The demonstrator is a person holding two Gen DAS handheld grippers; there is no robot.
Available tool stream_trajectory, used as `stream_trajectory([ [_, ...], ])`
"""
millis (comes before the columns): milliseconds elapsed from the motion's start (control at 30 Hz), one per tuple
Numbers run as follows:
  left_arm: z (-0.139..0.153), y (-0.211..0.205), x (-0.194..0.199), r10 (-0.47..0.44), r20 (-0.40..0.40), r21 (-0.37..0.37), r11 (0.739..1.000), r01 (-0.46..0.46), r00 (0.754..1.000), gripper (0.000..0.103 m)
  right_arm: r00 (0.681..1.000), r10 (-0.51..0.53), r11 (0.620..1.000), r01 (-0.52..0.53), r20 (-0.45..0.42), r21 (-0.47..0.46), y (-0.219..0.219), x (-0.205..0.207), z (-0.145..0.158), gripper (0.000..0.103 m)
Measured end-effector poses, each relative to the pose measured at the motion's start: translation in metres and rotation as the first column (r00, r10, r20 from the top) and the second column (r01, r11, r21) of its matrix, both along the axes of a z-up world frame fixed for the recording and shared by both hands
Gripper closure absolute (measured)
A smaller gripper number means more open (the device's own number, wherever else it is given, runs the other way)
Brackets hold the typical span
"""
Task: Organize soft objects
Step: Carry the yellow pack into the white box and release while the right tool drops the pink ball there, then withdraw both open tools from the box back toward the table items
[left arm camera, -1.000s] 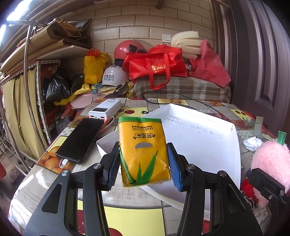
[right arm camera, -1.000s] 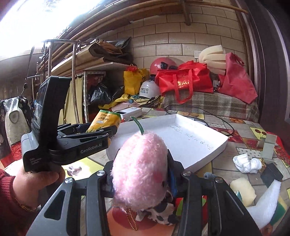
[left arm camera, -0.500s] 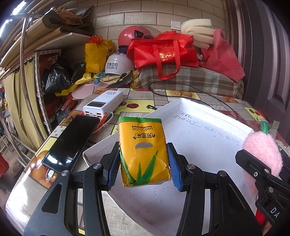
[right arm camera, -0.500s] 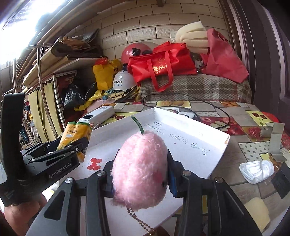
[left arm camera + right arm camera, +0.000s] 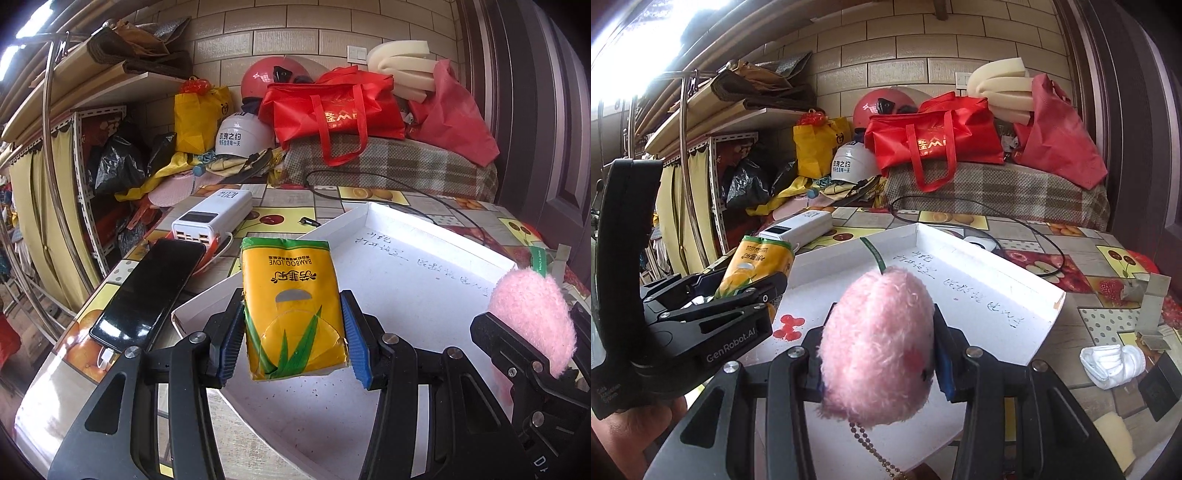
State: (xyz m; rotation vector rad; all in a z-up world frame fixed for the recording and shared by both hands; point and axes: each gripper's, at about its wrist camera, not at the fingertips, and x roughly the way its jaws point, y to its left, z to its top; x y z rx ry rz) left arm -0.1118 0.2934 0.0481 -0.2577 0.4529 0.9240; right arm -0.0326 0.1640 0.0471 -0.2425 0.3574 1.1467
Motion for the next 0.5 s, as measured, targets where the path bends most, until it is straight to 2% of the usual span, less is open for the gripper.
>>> stream_trajectory([
  [33,0.000,0.000,-0.001,0.021,-0.004,0.006,1.000,-0.021,1.000,0.053,1.000,0.000,1.000,0.000,0.006,-0.001,0.000,-0.001,0.000,0.054],
  [67,0.000,0.000,-0.002,0.037,-0.001,0.010,0.999,-0.037,0.999,0.047,1.000,0.002,1.000,-0.002,0.013,-0.001,0.000,-0.002,0.000,0.045],
  [100,0.001,0.000,-0.005,0.052,0.011,0.013,0.999,-0.052,0.999,0.025,1.000,0.005,1.000,-0.005,0.020,0.001,0.000,-0.004,0.000,0.027],
  [167,0.002,0.000,-0.011,0.095,0.029,0.023,0.995,-0.096,0.995,0.000,0.999,-0.005,1.000,0.004,0.033,0.015,-0.002,-0.005,0.001,0.017],
  [333,0.003,0.000,-0.016,0.104,0.048,0.028,0.994,-0.105,0.993,0.000,0.999,-0.026,0.999,0.024,0.048,0.040,-0.006,-0.006,0.002,0.002],
  [500,0.002,0.001,-0.019,0.114,0.058,0.017,0.993,-0.115,0.992,0.000,0.998,-0.028,0.998,0.025,0.062,0.062,-0.009,-0.009,0.003,0.000],
])
